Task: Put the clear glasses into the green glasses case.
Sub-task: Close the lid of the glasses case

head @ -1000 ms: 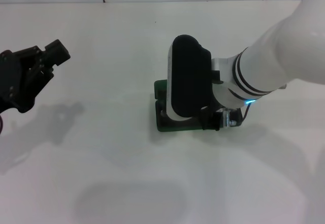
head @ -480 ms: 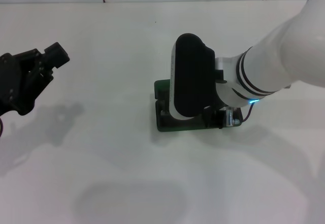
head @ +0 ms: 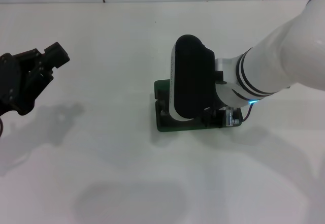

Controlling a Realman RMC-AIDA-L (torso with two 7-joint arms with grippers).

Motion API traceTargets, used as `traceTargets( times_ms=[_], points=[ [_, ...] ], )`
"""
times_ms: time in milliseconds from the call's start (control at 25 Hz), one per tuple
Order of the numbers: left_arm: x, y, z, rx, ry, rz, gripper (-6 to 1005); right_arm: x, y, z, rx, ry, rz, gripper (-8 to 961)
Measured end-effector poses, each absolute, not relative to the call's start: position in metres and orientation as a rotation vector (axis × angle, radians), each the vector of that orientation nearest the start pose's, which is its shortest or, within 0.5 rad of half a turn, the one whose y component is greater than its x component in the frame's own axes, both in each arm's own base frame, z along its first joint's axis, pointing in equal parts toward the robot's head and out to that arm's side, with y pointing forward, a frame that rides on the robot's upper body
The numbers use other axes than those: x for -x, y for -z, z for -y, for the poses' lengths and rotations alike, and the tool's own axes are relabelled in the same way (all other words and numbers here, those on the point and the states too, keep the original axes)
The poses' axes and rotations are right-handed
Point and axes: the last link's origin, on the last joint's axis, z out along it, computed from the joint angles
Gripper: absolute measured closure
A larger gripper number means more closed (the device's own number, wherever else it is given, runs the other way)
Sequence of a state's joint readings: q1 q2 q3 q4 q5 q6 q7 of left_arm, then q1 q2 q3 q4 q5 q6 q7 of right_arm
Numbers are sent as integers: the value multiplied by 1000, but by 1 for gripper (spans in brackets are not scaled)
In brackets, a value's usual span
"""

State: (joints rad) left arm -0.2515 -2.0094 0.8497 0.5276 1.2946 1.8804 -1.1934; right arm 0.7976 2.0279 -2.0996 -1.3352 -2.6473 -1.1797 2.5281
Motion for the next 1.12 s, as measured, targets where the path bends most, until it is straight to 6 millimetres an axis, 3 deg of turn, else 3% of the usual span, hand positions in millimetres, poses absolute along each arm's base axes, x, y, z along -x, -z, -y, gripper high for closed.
traceTargets(
  times_ms=[240,520,1120],
  points=[
    [281,-58,-252,2316,1424,463,941,-98,104,-341,2682,723,249,736],
    [282,-58,-252,2315,1423,463,940,-101,109,-341,2639,742,337,741],
    [281,-57,-251,2316,1424,465,940,-106,114,-340,2638,759,358,744]
  ],
)
